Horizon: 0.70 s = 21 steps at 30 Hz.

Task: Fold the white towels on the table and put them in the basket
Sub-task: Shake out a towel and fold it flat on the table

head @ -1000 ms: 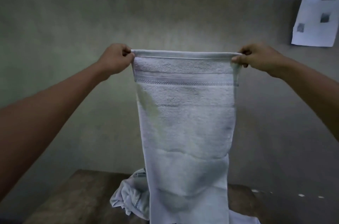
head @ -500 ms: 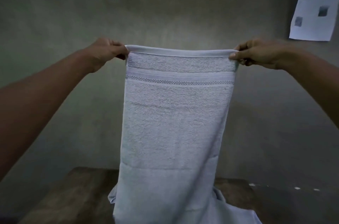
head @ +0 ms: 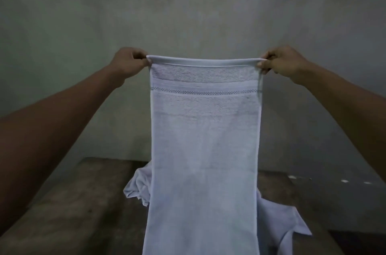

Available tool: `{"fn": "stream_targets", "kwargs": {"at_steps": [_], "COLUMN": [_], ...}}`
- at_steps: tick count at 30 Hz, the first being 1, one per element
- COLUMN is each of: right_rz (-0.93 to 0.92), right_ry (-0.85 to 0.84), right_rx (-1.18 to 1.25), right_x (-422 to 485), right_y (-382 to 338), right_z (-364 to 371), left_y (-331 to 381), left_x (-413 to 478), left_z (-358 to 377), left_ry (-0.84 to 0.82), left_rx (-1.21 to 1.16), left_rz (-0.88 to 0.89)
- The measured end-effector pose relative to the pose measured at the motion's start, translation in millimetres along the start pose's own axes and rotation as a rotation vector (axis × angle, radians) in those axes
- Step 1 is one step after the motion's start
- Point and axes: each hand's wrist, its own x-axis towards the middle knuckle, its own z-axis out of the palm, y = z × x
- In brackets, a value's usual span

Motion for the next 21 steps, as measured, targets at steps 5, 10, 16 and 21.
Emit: {"fn": "stream_targets", "kwargs": {"at_steps": [5, 10, 16, 21], "right_rz": [-0.019, 0.007, 0.091, 0.192], "right_ry": [0.071, 0.020, -0.035, -0.054], "right_rx": [0.077, 0.102, 0.148, 0.100], "right_x": [-11.4, -50.5, -100.9, -144.5], "right_y": [4.3, 18.3, 56.5, 101.3], "right_z": [4.5, 9.4, 44.8, 96.1], "left_y": [-4.4, -24.1, -65.7, -120.7], "left_x": [-15.7, -57.7, -121.1, -170.7], "left_z": [15.5, 28.6, 59.5, 93.3], "left_ry": [0.152, 0.116, 0.051, -0.065], "left_rx": [-0.040, -0.065, 0.022, 0.056], "left_rz": [0.027, -0.005, -0.033, -0.081]}}
